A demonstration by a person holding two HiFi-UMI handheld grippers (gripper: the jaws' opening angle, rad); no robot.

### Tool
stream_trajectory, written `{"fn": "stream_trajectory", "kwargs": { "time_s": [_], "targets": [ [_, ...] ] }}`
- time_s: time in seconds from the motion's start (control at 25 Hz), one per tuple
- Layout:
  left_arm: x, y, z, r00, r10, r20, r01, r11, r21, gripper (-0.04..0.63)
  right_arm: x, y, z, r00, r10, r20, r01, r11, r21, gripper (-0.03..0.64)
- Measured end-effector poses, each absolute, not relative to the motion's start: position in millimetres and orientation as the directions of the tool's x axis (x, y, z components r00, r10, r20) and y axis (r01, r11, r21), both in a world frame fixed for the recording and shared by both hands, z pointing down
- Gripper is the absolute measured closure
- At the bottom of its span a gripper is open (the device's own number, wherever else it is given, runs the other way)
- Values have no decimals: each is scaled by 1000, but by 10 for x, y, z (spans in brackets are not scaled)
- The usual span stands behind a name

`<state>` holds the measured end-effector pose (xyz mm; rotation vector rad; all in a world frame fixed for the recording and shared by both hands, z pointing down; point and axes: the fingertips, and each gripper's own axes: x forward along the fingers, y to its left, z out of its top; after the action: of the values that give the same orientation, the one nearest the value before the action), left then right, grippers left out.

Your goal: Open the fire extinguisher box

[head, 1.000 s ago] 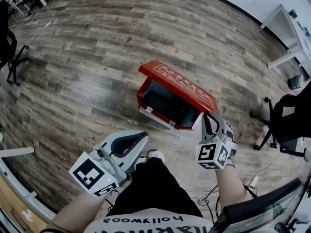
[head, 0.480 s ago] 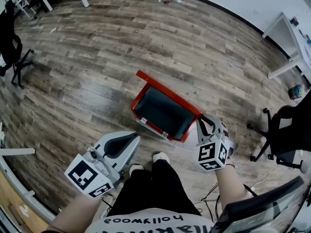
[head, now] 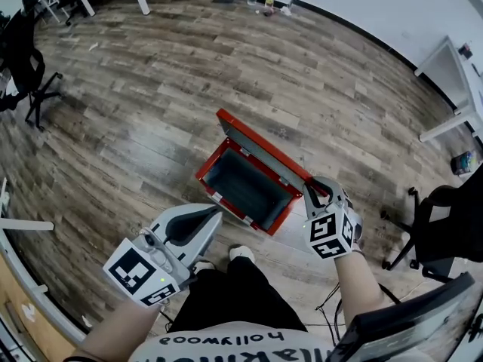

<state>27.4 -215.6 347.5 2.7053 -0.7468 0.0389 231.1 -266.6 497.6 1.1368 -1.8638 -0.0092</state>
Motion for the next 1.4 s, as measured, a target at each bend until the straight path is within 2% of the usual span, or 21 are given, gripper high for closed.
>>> {"fn": "stream_trajectory", "kwargs": {
  "time_s": [0.16,0.56,1.4],
  "targets": [
    [324,-2184,3502,854,-505,123,-516,-798,311,589,2440,-2830,4935,-175,-684,708,-767,545,338,557],
    [337,-2284,3507,843,-521,136,-535,-784,314,589,2632,-3070,4949,-206,-637,742,-811,536,235,557],
    [377,-2419,3651,810,-562,169,-583,-739,339,589,3001,-3497,5109,-158,-643,750,-853,472,224,557]
  ]
}}
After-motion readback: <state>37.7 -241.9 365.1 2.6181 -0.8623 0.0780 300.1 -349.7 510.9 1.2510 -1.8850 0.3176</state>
